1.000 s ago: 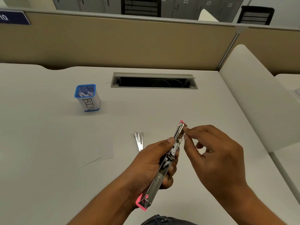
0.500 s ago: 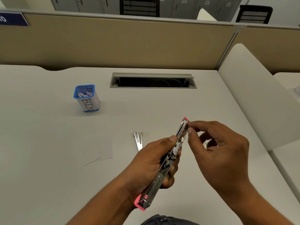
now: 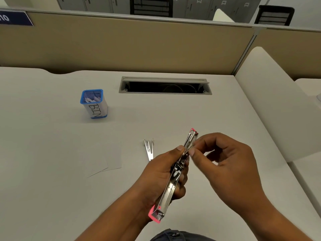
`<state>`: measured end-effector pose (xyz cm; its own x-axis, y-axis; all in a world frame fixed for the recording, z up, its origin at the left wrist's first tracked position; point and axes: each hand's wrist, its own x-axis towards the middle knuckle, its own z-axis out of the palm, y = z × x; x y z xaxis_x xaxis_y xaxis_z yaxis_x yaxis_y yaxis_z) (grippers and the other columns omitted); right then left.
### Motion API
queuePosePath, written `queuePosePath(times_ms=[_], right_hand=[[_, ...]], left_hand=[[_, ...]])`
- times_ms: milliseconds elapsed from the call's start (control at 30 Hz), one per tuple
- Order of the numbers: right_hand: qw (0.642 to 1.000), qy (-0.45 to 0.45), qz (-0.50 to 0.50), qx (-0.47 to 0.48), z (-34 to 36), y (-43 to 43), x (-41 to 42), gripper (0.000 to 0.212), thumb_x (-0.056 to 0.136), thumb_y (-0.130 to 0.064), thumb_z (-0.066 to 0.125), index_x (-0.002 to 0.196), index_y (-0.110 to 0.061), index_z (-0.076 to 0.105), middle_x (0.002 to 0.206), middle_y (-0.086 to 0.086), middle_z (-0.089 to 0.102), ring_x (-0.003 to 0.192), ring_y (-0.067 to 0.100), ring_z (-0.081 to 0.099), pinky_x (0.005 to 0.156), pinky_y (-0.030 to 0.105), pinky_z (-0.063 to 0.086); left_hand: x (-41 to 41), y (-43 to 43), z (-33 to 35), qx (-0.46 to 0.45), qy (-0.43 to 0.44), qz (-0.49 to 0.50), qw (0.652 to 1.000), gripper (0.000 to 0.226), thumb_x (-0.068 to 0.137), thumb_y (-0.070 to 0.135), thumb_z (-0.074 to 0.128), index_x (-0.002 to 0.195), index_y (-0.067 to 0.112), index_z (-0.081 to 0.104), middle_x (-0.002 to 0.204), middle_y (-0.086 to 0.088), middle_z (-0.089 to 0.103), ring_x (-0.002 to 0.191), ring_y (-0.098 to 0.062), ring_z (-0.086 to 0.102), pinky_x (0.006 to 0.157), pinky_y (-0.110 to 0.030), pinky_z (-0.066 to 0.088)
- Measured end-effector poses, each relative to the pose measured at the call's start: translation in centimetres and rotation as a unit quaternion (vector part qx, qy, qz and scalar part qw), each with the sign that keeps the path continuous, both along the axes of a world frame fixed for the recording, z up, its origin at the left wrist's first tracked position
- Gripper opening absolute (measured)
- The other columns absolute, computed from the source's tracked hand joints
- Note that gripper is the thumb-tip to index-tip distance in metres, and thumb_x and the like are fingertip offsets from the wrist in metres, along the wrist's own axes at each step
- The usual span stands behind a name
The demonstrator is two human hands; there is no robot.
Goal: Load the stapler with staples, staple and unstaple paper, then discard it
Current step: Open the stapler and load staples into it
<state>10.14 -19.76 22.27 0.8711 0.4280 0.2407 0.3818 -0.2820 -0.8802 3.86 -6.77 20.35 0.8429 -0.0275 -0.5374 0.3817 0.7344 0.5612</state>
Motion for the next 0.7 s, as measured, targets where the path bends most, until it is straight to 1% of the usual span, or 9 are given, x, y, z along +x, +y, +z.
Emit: queuePosePath(times_ms=[100, 200, 300, 400, 467, 567, 633, 700], right_hand=[[1.000, -0.013, 0.007, 0.012, 0.1, -0.1, -0.2, 0.011, 0.075, -0.018, 0.077, 0.074, -0.027, 0.071, 0.079, -0.011, 0.073, 0.076, 0.013, 0.070, 0.061, 0.012, 0.054], [1.000, -0.008, 0.013, 0.016, 0.0, -0.3, -0.2, 0.015, 0.074, -0.012, 0.078, 0.076, -0.025, 0.072, 0.079, -0.011, 0.074, 0.075, 0.012, 0.071, 0.064, 0.012, 0.055], [1.000, -0.013, 0.018, 0.006, -0.1, -0.6, -0.4, 0.014, 0.074, -0.013, 0.078, 0.076, -0.026, 0.072, 0.079, -0.013, 0.074, 0.076, 0.011, 0.071, 0.064, 0.011, 0.055], [1.000, -0.021, 0.017, -0.002, -0.2, -0.8, -0.5, 0.015, 0.073, -0.014, 0.078, 0.076, -0.027, 0.072, 0.080, -0.015, 0.074, 0.076, 0.008, 0.072, 0.064, 0.011, 0.055], [1.000, 0.001, 0.017, 0.002, -0.2, -0.8, -0.4, 0.017, 0.074, -0.013, 0.078, 0.076, -0.029, 0.072, 0.079, -0.016, 0.075, 0.074, 0.007, 0.072, 0.064, 0.010, 0.055], [0.999, 0.041, 0.029, 0.003, -0.3, -0.9, 0.1, 0.021, 0.075, -0.008, 0.080, 0.076, -0.028, 0.074, 0.076, -0.009, 0.076, 0.071, 0.013, 0.073, 0.063, 0.015, 0.057], [0.997, 0.074, 0.032, 0.018, -0.4, -1.1, 0.3, 0.021, 0.076, -0.006, 0.079, 0.080, -0.026, 0.074, 0.077, -0.005, 0.076, 0.071, 0.016, 0.073, 0.063, 0.020, 0.058], [0.995, 0.090, 0.027, 0.021, -0.4, -1.2, 0.3, 0.023, 0.075, -0.007, 0.079, 0.083, -0.027, 0.074, 0.080, -0.004, 0.077, 0.073, 0.015, 0.074, 0.064, 0.022, 0.059]], left_hand=[[-0.1, 0.1, -0.2, -0.017, -0.010, 0.003, 1.000, 0.030, 0.067, 0.036, 0.073, 0.073, 0.008, 0.065, 0.052, -0.005, 0.053, 0.031, -0.010, 0.047, 0.038, -0.016, 0.035], [-0.3, 0.1, -0.5, -0.027, -0.026, -0.008, 0.999, 0.033, 0.071, 0.036, 0.072, 0.080, 0.006, 0.066, 0.053, -0.006, 0.054, 0.033, -0.009, 0.050, 0.038, -0.017, 0.037], [-0.4, 0.1, -1.0, -0.044, -0.027, -0.019, 0.998, 0.034, 0.075, 0.036, 0.070, 0.085, 0.004, 0.065, 0.054, -0.006, 0.054, 0.034, -0.009, 0.051, 0.037, -0.018, 0.039], [-0.4, 0.3, -1.0, -0.044, -0.024, -0.043, 0.998, 0.032, 0.074, 0.038, 0.070, 0.078, 0.006, 0.068, 0.053, -0.005, 0.056, 0.034, -0.009, 0.051, 0.037, -0.018, 0.039], [-0.4, 0.5, -1.0, -0.020, -0.017, -0.074, 0.997, 0.034, 0.073, 0.044, 0.069, 0.069, 0.011, 0.072, 0.052, -0.004, 0.055, 0.034, -0.009, 0.049, 0.037, -0.018, 0.035], [-0.3, 0.5, -0.8, 0.002, -0.028, -0.132, 0.991, 0.048, 0.086, 0.054, 0.055, 0.060, 0.016, 0.069, 0.049, -0.002, 0.050, 0.032, -0.009, 0.045, 0.038, -0.017, 0.031], [-0.2, 0.4, -0.8, 0.012, -0.022, -0.134, 0.991, 0.044, 0.085, 0.052, 0.058, 0.063, 0.014, 0.067, 0.049, -0.001, 0.051, 0.031, -0.009, 0.044, 0.037, -0.016, 0.030], [0.0, 0.2, -0.8, 0.010, -0.009, -0.119, 0.993, 0.039, 0.077, 0.049, 0.064, 0.064, 0.013, 0.066, 0.048, -0.001, 0.052, 0.030, -0.009, 0.045, 0.037, -0.015, 0.031]])
